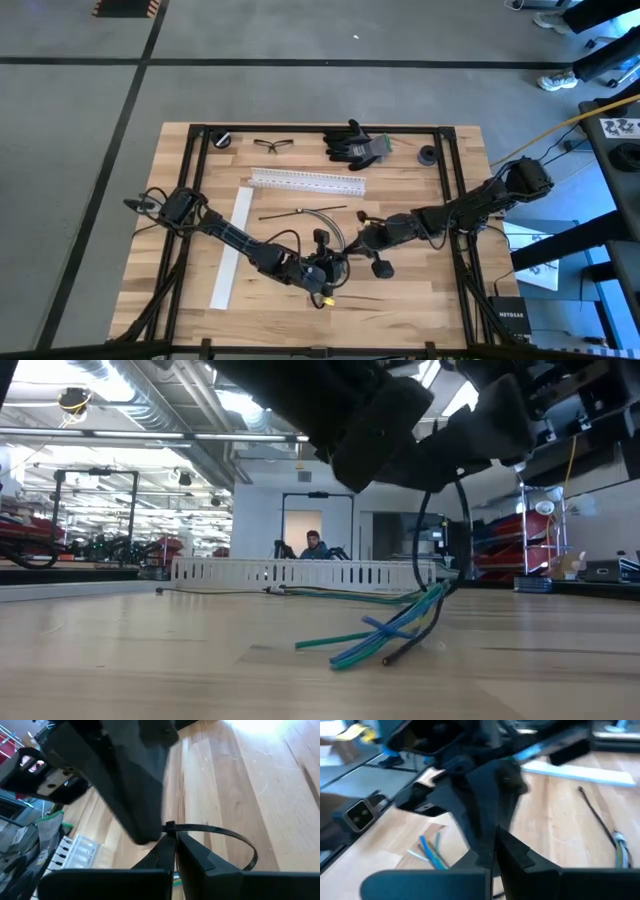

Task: Ziptie cables
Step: Wrap the black zip tie on the cable

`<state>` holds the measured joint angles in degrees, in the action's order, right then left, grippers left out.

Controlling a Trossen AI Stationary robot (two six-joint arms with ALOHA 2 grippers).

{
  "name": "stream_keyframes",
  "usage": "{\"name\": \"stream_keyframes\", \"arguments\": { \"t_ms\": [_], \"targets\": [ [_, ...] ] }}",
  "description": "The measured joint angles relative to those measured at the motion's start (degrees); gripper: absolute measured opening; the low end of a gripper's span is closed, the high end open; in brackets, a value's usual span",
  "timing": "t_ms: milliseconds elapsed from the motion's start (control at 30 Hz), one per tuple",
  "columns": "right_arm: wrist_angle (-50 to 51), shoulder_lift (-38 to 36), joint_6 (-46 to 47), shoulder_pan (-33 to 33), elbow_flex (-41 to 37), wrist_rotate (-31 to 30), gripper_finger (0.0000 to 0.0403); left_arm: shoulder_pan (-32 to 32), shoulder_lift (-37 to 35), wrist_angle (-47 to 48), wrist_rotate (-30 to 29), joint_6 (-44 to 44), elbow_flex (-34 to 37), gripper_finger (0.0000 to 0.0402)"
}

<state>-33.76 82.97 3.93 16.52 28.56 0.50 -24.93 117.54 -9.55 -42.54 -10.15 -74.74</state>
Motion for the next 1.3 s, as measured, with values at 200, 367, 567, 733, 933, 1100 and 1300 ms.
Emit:
{"name": "stream_keyframes", "arguments": {
  "t_ms": [200,367,567,733,933,1100,1300],
  "targets": [
    [3.0,-1.2,0.2,0.0,-0.1,-3.0,0.0,0.0,0.0,-0.4,0.5,2.6,1.9,0.0],
    [6.7,-5.1,-1.0,-0.1,0.7,-5.4,0.0,-0.1,0.0,0.5,1.9,2.9,3.7,0.0],
    [24.5,-12.3,-4.1,-0.1,5.9,-8.7,0.0,-0.1,0.1,0.2,2.3,3.3,5.1,0.0],
    [34.3,-13.8,4.7,-0.1,7.3,-7.7,0.0003,-0.1,0.1,-2.3,1.4,1.9,5.1,0.0],
    [29.0,-8.9,14.1,-0.1,2.4,-5.0,0.0059,-0.3,0.1,-5.0,1.3,-0.9,5.1,0.0],
    [9.0,-3.5,14.2,-0.1,-2.2,1.5,0.0128,-0.3,0.1,-5.0,1.2,-0.5,5.0,0.0],
    [0.4,2.0,13.9,-0.1,-2.2,3.7,0.0153,-0.3,0.1,-5.2,1.2,-0.7,5.0,0.0]
  ]
}}
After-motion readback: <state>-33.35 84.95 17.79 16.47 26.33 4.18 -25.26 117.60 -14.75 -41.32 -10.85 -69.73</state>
